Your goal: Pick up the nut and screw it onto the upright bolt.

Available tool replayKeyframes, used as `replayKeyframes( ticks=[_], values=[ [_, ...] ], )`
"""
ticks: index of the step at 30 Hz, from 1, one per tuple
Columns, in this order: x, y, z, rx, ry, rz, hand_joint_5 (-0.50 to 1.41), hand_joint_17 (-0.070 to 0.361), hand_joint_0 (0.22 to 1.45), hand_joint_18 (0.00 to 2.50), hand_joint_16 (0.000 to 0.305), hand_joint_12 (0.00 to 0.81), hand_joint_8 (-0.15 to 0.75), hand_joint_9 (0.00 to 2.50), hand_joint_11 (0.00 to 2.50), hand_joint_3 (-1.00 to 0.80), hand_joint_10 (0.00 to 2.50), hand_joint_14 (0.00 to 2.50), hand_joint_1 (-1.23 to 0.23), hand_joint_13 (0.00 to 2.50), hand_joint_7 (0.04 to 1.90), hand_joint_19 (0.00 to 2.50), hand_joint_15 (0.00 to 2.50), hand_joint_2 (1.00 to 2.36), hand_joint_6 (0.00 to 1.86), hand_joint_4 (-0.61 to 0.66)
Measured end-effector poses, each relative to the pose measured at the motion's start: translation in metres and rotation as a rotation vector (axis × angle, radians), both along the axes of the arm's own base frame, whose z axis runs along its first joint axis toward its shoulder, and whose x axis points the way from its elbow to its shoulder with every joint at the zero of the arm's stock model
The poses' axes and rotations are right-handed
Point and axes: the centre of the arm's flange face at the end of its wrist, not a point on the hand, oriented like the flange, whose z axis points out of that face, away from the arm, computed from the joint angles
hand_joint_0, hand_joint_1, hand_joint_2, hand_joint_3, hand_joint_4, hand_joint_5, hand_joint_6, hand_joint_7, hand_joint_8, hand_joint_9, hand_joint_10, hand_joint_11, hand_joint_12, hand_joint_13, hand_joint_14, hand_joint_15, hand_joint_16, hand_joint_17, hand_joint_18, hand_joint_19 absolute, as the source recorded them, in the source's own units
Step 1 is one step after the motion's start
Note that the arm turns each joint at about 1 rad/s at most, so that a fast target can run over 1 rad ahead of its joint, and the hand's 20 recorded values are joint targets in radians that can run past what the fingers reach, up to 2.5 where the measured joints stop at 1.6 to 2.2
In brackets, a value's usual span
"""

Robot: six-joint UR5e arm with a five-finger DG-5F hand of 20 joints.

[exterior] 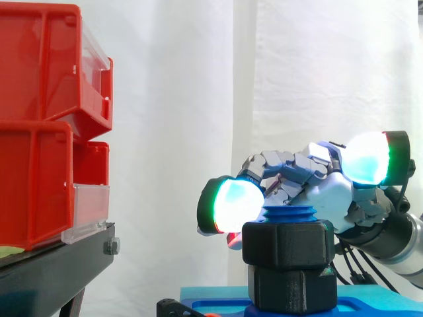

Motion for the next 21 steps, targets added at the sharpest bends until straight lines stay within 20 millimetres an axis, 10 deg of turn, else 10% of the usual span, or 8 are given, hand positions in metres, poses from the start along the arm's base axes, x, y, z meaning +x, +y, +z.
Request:
replayKeyframes(
  ticks=[21],
  values=[
    [0.002, 0.012, -0.004, 0.005, 0.028, -0.004, -0.10, 0.081, 0.48, 0.34, 0.036, 0.324, 0.271, 0.83, 0.00, -0.50, 0.00, 0.00, -0.31, 0.54, 1.01, 0.10, 0.00, 1.00, 0.50, 0.30]
  ],
)
